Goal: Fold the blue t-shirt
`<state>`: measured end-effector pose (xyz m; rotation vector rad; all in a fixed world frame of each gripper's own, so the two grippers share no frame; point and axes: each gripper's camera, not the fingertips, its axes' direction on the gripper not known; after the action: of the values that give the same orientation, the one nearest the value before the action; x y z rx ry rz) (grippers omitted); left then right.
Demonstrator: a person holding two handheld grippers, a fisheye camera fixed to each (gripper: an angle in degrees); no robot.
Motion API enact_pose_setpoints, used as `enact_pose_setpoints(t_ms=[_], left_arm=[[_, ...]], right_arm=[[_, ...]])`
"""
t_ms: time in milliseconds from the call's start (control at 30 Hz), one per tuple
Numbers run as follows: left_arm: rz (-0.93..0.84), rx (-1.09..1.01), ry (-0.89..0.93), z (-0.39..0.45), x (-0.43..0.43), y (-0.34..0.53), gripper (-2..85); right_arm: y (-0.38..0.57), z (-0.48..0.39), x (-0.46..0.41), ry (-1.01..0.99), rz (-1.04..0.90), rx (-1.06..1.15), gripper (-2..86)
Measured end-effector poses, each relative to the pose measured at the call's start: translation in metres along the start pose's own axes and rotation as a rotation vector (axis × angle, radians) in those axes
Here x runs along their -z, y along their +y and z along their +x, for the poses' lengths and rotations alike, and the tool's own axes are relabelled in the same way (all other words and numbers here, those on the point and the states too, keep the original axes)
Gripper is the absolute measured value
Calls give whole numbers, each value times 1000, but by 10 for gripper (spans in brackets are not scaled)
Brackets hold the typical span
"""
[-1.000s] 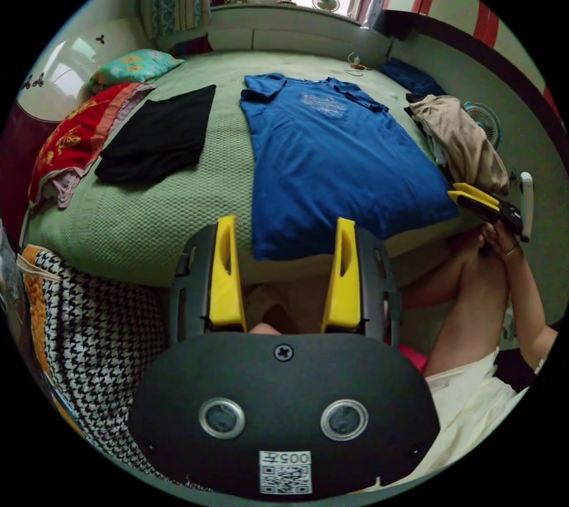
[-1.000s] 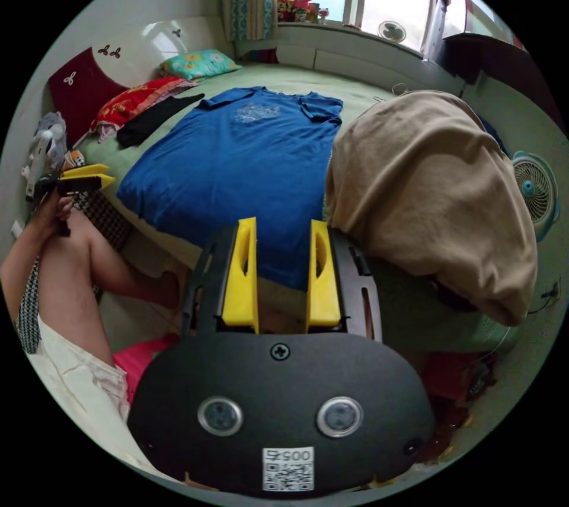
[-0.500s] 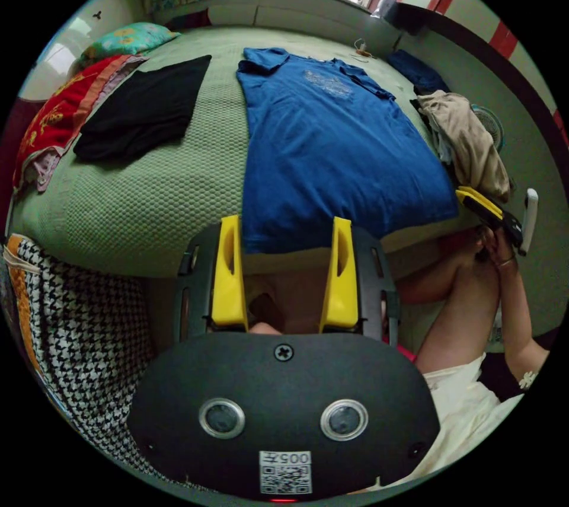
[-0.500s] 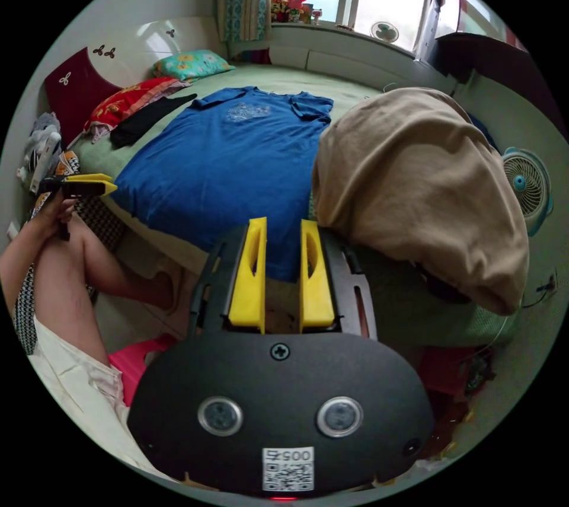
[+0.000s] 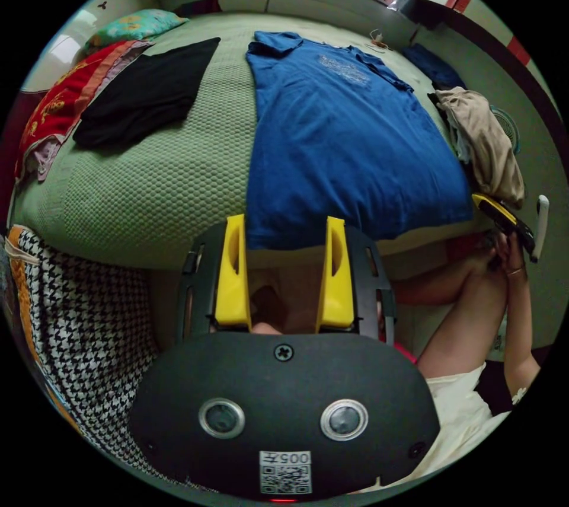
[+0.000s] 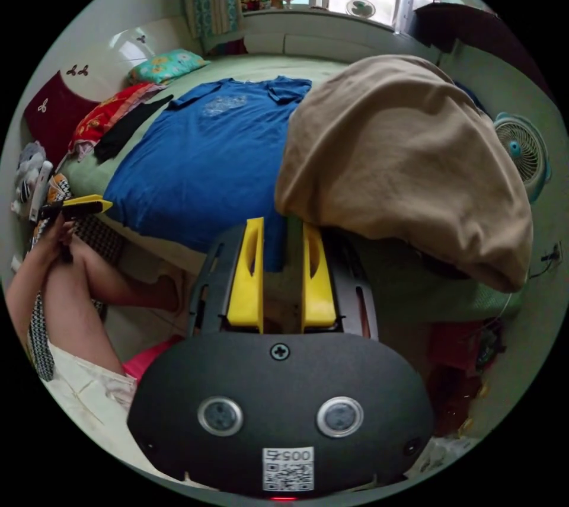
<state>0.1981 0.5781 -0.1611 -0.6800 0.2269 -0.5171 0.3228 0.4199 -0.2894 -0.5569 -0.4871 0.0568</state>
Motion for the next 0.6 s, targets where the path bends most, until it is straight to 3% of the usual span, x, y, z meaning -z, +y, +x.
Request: enact_pose_setpoints(t_ms=[600], left_arm=[[-27, -3, -2, -24, 48, -22, 179]], right_arm=[[-20, -10, 6, 30, -85, 121, 48]])
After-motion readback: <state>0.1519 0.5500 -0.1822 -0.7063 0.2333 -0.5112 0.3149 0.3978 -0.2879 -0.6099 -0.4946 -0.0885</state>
